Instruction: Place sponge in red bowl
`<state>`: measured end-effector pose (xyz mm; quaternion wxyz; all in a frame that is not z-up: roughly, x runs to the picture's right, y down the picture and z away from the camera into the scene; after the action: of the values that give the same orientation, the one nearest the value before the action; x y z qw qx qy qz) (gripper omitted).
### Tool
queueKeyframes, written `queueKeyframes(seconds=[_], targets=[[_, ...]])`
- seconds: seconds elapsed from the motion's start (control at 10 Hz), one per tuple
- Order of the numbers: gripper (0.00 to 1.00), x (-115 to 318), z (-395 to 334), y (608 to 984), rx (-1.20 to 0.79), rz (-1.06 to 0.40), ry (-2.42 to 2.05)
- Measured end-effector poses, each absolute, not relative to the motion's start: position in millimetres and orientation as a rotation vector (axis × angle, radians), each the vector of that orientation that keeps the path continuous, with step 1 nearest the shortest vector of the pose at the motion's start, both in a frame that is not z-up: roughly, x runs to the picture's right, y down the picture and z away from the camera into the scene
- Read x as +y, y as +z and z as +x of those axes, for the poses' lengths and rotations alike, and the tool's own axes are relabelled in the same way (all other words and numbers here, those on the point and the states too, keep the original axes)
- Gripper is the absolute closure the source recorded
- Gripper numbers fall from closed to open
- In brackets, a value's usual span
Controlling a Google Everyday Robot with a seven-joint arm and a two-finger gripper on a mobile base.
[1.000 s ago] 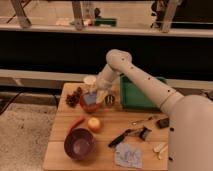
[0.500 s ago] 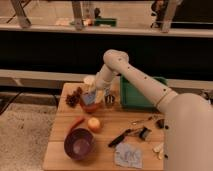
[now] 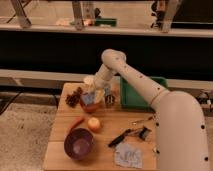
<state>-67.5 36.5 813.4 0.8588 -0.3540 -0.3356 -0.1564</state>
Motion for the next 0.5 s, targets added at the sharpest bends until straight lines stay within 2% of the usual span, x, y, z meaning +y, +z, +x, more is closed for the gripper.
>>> queueKeyframes(seconds=[0.5], targets=[[1.0, 46, -72, 840, -0.728, -0.787, -0.352]])
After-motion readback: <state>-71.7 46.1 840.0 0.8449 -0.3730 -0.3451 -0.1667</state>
